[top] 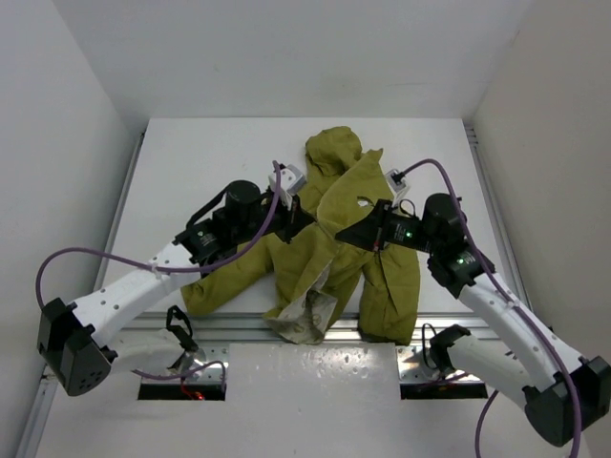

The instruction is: Zip up the jacket

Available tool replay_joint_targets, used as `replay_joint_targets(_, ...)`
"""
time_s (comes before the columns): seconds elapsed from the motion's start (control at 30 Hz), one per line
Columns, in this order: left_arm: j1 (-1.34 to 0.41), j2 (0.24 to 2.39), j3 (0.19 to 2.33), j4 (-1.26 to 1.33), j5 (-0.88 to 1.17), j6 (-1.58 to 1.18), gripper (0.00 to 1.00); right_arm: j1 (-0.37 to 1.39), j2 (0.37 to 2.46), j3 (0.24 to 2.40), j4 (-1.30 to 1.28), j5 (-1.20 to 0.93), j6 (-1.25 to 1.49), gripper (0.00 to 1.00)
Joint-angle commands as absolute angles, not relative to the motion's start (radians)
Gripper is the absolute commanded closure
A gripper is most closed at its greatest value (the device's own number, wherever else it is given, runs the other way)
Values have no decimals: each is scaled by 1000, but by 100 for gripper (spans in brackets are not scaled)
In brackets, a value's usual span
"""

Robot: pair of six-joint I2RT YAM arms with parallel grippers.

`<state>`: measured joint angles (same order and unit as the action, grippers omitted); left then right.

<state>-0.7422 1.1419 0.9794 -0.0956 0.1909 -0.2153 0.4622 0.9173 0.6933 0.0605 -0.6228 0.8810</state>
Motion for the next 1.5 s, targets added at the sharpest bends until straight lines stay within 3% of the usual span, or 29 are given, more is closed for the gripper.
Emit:
replay_joint_targets(0.0, -686, 1169, 1029, -75, 130, -204, 100, 425, 874, 690, 26, -764, 830, 100)
replay_joint_targets(0.5, -489, 1284, 1051, -43, -5, -135, 100, 247, 678, 747, -345, -850, 600, 100)
replay_joint_targets(0.8, -353, 1396, 1187, -55, -8, -46, 100, 115, 586, 773, -540, -836, 520, 100)
replay_joint_targets(1.47, -106, 1729, 1595, -78, -106, 74, 100, 106, 532, 841, -817, -368, 486, 100)
